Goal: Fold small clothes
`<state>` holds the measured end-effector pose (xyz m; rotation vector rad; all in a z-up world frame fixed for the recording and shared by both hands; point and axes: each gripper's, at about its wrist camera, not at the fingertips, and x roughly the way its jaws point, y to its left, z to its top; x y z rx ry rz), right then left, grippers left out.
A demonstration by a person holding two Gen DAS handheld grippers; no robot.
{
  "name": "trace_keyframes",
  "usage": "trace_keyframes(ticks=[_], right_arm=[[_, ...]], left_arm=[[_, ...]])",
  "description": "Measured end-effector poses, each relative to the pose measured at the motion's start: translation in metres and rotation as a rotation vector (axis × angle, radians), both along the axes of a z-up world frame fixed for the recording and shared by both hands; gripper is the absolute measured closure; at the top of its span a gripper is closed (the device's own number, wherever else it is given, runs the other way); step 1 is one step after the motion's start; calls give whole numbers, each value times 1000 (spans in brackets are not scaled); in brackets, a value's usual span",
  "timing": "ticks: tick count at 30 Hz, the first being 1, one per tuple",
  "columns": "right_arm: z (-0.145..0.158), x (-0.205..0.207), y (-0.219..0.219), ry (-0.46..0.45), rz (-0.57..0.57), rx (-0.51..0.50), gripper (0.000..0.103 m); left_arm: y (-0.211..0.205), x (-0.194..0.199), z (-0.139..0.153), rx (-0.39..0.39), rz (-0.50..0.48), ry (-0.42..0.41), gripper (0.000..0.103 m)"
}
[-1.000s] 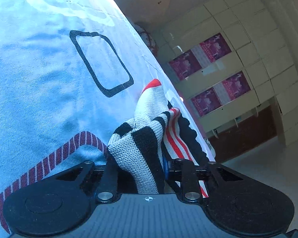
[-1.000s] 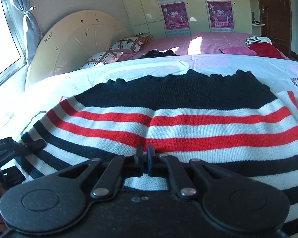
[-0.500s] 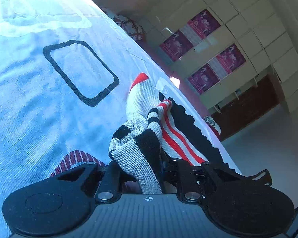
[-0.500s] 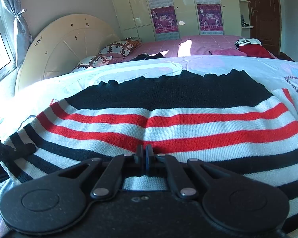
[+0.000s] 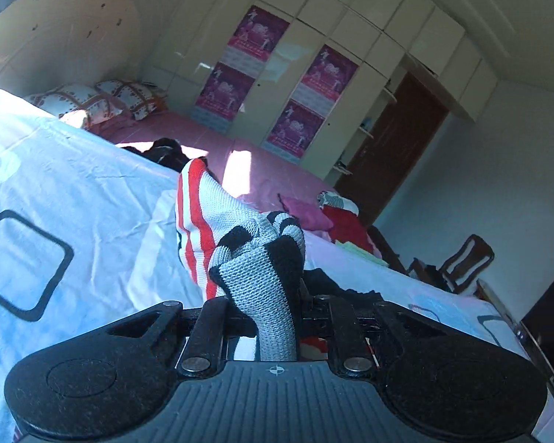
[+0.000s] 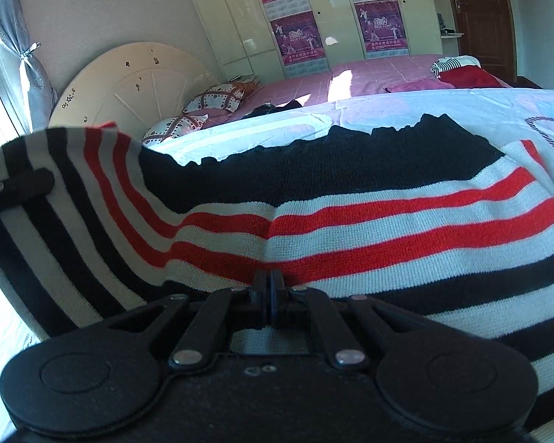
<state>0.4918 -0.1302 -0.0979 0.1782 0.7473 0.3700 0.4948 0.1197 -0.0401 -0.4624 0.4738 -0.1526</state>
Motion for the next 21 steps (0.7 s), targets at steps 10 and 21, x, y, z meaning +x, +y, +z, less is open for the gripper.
trace_keyframes(ticks=[10,21], right_arm=[[20,-51,-106,-19,-229,219,97],[19,-98,-231,-16,-506,330,75]], left_arm=[[-107,14,40,123,-285,-37,87],[-236,-3,-2,258,-594,106,36]])
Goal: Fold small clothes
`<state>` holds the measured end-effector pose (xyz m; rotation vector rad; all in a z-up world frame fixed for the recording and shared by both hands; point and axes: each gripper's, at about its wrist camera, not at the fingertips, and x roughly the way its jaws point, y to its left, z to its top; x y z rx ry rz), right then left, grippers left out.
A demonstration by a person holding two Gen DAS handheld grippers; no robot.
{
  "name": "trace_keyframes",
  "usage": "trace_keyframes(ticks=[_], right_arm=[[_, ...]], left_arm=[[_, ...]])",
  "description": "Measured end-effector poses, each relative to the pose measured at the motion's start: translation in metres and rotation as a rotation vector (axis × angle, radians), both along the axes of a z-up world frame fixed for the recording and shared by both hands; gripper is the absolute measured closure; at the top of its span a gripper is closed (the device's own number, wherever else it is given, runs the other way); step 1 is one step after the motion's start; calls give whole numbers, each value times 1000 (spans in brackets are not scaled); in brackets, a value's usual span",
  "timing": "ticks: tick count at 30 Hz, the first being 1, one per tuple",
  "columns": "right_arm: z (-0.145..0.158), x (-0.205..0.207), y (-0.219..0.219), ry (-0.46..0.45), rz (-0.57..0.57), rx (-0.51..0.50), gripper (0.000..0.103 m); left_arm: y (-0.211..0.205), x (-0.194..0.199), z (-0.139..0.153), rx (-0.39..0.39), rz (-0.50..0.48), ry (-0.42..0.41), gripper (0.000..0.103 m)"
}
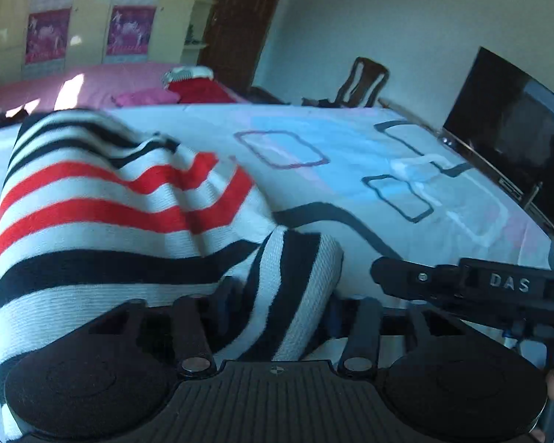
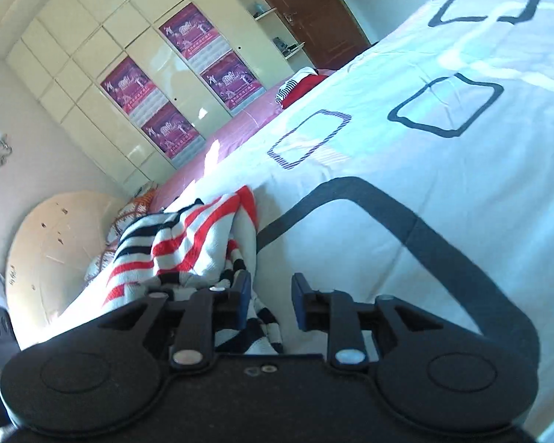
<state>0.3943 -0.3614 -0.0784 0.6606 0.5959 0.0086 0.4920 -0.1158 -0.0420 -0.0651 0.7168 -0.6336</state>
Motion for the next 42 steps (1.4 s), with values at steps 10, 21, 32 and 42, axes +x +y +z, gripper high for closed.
trace_keyframes(ticks=[10,21,32,42], right_arm=[[-1,7,2,-3,167,242,36],[-11,78,51,118,274,200,41],[34,75,60,-128,408,-75,78],[-6,81,15,-8,370,103,64]], left_arm=[[140,-65,29,-25,333,-33,32],[163,-41,-9,-111,422,74,32],[150,-19,-16,-162,444,85,32],[140,-7,-8,-123,396,102,32]])
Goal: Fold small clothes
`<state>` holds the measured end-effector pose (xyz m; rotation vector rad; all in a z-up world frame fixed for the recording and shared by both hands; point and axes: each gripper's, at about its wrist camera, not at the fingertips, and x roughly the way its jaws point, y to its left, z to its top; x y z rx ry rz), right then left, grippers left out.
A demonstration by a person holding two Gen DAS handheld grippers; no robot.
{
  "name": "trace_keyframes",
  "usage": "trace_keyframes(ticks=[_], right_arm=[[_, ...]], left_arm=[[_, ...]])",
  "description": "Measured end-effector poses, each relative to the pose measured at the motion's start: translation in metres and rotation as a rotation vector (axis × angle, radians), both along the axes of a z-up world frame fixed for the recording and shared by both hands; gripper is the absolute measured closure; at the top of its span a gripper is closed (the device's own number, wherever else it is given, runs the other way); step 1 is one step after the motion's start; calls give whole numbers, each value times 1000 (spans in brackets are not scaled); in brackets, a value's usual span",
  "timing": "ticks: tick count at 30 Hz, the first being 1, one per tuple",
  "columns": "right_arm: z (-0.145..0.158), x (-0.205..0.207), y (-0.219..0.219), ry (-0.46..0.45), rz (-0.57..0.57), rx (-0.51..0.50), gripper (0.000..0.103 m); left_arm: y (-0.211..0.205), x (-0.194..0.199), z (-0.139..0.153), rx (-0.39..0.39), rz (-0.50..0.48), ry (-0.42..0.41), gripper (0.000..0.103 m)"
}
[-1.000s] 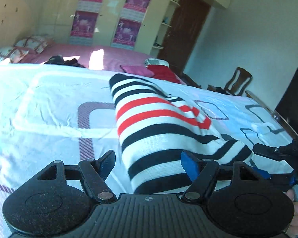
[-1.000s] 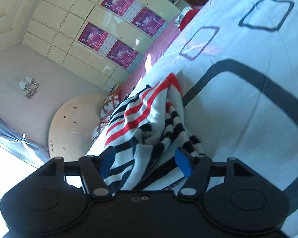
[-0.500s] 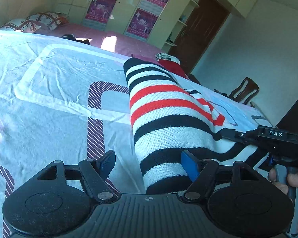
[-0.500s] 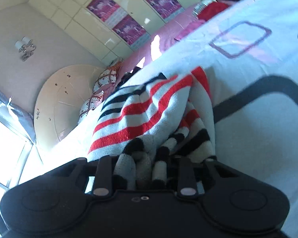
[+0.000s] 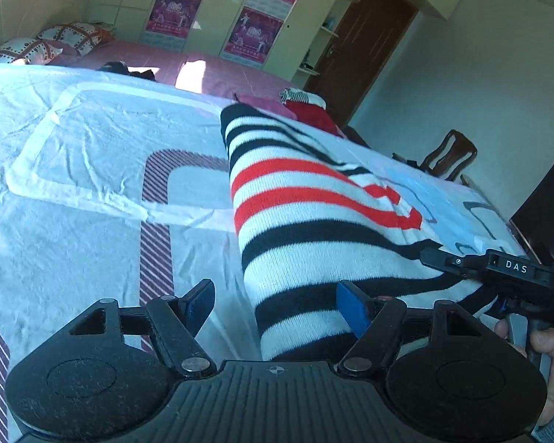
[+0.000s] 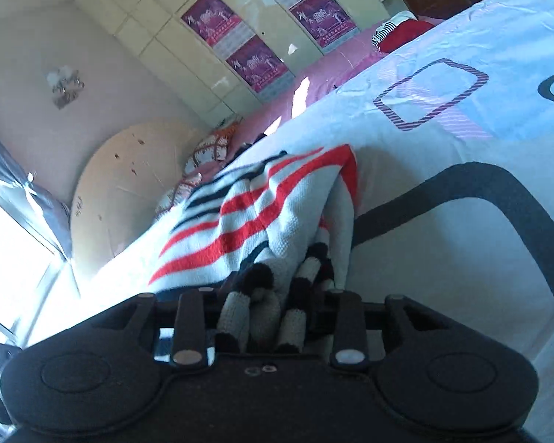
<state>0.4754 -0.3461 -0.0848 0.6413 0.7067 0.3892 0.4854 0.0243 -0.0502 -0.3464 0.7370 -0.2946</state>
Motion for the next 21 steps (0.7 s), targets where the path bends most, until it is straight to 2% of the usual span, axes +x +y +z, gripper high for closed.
trace_keyframes(ticks=[2,4,7,10,13,15,16,17,19,21], right_arm=[[1,11,-13,-7,-26,59,52],[-4,30,-24,27,-33,102,52],[-11,60,-33,52,-1,147,56],[-14,81,-32,65,29,136,65],[-8,90,-21,36,47,42,71],[2,90,-9,-25,53,-86,84],[10,88,-1,-73,71,-155,89],[19,83,7,-127,89,-214,91],[35,71,21,-241,126,-322,91],[32,71,28,-249,155,-403,91]], left_arm=[[8,12,8,-20,9,-20,32],[11,30,14,-20,15,-29,32],[10,62,16,-39,-9,-21,32],[4,95,9,0,-30,9,32],[1,125,0,-27,-66,50,32],[-1,137,-5,-44,-65,56,32],[-3,137,-6,-30,-46,36,36],[-5,135,-6,-13,-44,19,39],[-12,128,-9,42,-39,10,39],[-13,124,-13,54,-39,13,39]])
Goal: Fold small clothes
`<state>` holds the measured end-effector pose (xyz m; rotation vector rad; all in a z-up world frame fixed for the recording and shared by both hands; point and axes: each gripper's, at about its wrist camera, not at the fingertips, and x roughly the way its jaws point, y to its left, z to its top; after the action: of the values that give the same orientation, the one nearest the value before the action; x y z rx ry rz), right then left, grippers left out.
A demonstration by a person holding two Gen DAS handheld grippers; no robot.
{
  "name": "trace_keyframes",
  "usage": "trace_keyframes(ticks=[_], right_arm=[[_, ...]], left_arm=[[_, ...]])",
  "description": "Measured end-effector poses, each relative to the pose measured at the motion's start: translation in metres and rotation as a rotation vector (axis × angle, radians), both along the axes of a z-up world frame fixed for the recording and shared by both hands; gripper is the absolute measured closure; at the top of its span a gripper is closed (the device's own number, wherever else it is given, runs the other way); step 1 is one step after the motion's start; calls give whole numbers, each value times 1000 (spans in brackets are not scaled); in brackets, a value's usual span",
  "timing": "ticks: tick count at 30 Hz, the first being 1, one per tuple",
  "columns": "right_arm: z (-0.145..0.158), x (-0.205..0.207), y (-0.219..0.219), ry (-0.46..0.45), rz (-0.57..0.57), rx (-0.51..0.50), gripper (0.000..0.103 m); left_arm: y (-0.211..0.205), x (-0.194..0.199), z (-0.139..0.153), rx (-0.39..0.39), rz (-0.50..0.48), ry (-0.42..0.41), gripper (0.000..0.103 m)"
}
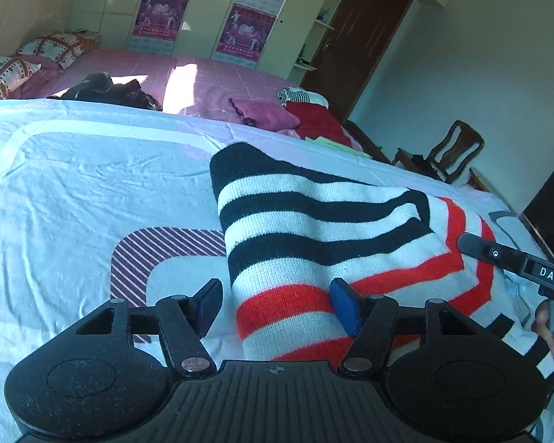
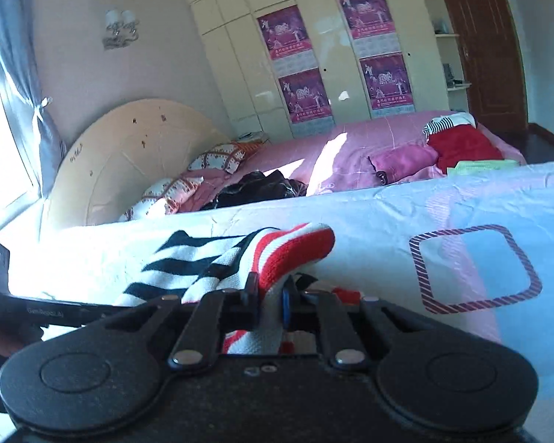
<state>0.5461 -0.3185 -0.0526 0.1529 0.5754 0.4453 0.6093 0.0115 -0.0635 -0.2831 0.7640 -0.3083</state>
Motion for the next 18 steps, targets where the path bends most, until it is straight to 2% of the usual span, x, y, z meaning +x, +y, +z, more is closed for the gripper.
trace_keyframes(ticks=[2,3,6,7,8,11,16,18], right_arm=[[-17,9,-2,66,-16,-44,89],[-26,13,-8,107,-29,-17,88],[-29,20,-25,183,-60,142,80],[-28,22,-31,185,-75,187,73],[-28,24,-35,183,-85,224,73],[-37,33,-43,239,-103,319,73],[-44,37,-56,231,-156,426,72],[-45,42,-60,238,-165,449,78]], left_arm=[[5,2,-2,-26,8,18,35],[6,5,-2,-26,6,24,34],[4,12,10,5,-10,-5,34],[4,16,13,8,-14,-12,34],[6,23,16,4,-13,-17,34],[8,41,18,-37,3,-17,34],[5,72,-1,-74,21,50,34],[5,77,-9,-72,28,54,41]])
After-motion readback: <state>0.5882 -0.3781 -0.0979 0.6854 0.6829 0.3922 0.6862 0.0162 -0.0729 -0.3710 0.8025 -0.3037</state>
